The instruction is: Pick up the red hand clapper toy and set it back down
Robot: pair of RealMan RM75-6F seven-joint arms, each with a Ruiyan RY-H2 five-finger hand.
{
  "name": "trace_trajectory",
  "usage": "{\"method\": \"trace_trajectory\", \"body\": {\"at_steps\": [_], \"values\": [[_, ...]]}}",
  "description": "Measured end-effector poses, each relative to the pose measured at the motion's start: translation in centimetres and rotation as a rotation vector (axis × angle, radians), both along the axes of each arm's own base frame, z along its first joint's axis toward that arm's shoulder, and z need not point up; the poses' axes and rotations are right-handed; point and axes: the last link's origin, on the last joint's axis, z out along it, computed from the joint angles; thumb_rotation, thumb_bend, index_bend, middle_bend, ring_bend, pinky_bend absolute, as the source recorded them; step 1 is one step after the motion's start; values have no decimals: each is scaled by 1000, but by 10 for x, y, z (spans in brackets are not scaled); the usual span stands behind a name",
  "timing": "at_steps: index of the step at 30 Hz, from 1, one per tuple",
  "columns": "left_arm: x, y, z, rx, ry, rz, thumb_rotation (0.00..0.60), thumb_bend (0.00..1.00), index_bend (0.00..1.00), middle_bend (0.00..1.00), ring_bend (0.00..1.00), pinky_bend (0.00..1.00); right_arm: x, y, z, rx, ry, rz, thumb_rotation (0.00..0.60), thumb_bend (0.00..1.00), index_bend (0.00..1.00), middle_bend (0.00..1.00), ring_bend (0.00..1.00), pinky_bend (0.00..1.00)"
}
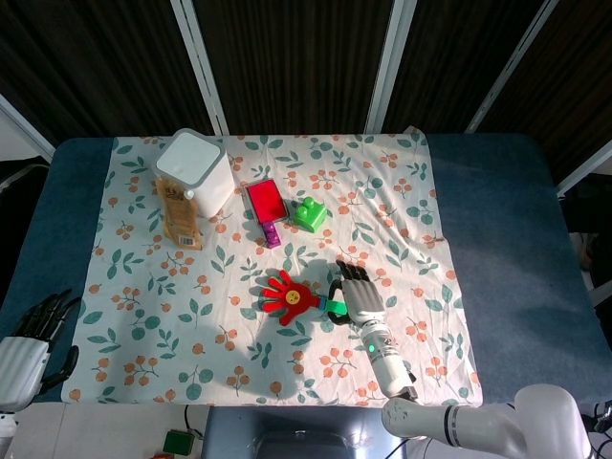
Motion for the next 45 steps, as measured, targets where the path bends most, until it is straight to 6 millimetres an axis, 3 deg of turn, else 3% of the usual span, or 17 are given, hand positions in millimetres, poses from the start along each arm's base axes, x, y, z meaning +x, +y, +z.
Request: {"method": "trace_trajectory", "body": {"at_steps": [4,9,11,14,18,26,37,45], "values": [[0,0,0,1,0,0,600,510,1,0,0,144,-1,-2,1,-7,-7,-7,600,455,730,248,25,0],[0,0,0,1,0,0,600,510,1,0,0,144,-1,-3,3,-24,-26,-8,600,494,796,342,139,24],[0,0,0,2,1,1,600,510,1,0,0,144,-1,-4,5,-33,-42,-6,600,497,814,386,195,99],[0,0,0,2,1,2,600,510,1,0,0,144,1,-5,8,-52,-70,2,600,499,827,457,292,288],[0,0,0,0,0,0,600,510,1,0,0,144,2,-6,14,-78,-106,5,600,499,830,494,369,480],[0,2,-2,-8,0,-2,600,510,1,0,0,144,4,-9,21,-102,-163,-4,600,500,880,600,576,706],[0,1,-1,-4,0,-1,600,509,1,0,0,145,-1,-12,20,-66,-271,-102,600,504,914,738,741,837],[0,1,0,-2,1,1,600,509,1,0,0,144,-2,-13,23,-51,-437,-160,600,504,876,809,830,912]]}}
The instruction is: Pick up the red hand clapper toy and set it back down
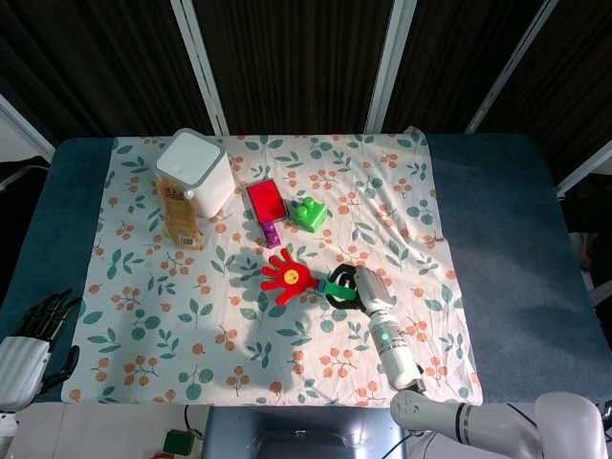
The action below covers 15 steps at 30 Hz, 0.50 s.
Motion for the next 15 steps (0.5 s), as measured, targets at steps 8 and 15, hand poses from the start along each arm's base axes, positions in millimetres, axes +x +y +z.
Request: {"method": "trace_trajectory", "body": {"at_steps": [8,15], "values": [[0,1,-2,-2,11,6,600,509,1,0,0,144,8,4,16,20,-304,16,600,506,850,808,843,926],[-1,3,-4,-5,18,15,600,508,2,0,0,144,12,8,47,-29,-625,161,600,520,839,808,885,979]]}}
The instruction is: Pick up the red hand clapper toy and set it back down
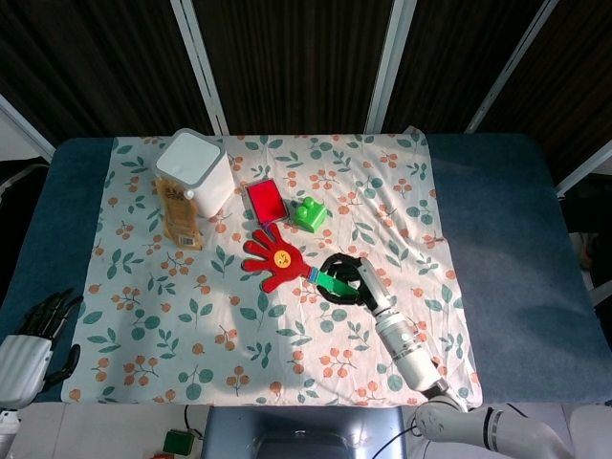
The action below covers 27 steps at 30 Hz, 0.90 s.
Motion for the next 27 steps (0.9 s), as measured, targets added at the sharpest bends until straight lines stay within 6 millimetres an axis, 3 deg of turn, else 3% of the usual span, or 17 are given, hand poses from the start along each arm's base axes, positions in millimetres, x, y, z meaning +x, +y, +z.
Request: {"method": "trace_trajectory", "body": {"at_steps": [4,7,11,19,23,27], "values": [[0,2,-2,-3,5,6,600,507,2,0,0,145,-4,4,21,-84,-119,123,600,525,838,809,888,982],[0,2,-3,-5,9,6,600,507,2,0,0,144,-9,5,25,-95,-124,158,600,525,838,809,892,987],[1,2,-4,-7,11,4,600,507,1,0,0,145,-20,1,14,-58,3,132,600,525,838,809,897,989],[0,3,-2,0,7,9,600,507,1,0,0,145,-38,-4,-12,-12,439,105,600,525,838,808,901,991],[0,2,-2,-2,7,6,600,509,1,0,0,144,-33,0,-9,-21,486,130,600,525,838,809,901,991],[0,2,-2,0,9,7,600,511,1,0,0,145,-25,4,2,-42,378,128,600,525,838,809,901,991]]}}
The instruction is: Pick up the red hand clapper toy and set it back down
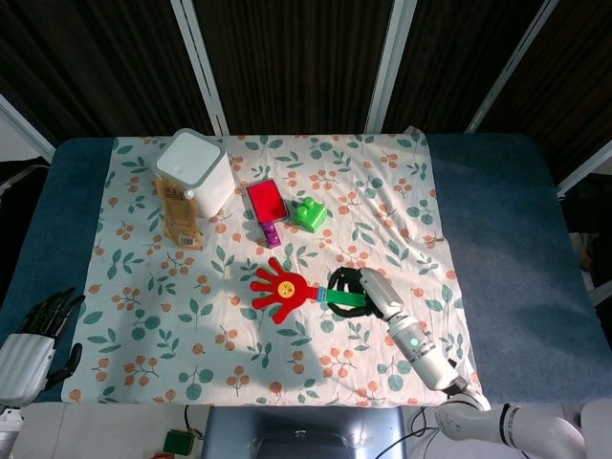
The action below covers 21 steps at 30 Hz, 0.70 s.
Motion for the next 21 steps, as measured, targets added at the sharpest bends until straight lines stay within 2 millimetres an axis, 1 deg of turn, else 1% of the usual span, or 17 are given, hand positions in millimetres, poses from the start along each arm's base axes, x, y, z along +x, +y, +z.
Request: {"method": "trace_trajectory", "body": {"at_steps": [5,7,10,12,14,19,21], "values": [[0,0,0,0,1,1,600,510,1,0,0,145,6,5,22,2,-287,-22,600,525,838,809,901,991],[0,0,-1,-3,4,3,600,509,1,0,0,145,6,6,34,-18,-411,-31,600,525,838,808,902,991],[0,2,-2,-3,8,7,600,509,1,0,0,145,3,7,48,-65,-527,-29,600,525,838,809,901,991],[0,2,-3,-3,9,9,600,509,1,0,0,144,1,8,50,-74,-534,-18,600,525,838,808,901,991],[0,3,-3,-4,10,10,600,510,1,0,0,144,-1,7,44,-59,-493,-8,600,525,838,809,901,991],[0,3,-2,0,6,9,600,510,1,0,0,144,-5,6,17,20,-288,3,600,524,838,808,901,992],[-1,2,-1,3,3,10,600,510,1,0,0,144,-6,5,10,21,-203,3,600,525,838,808,901,992]]}}
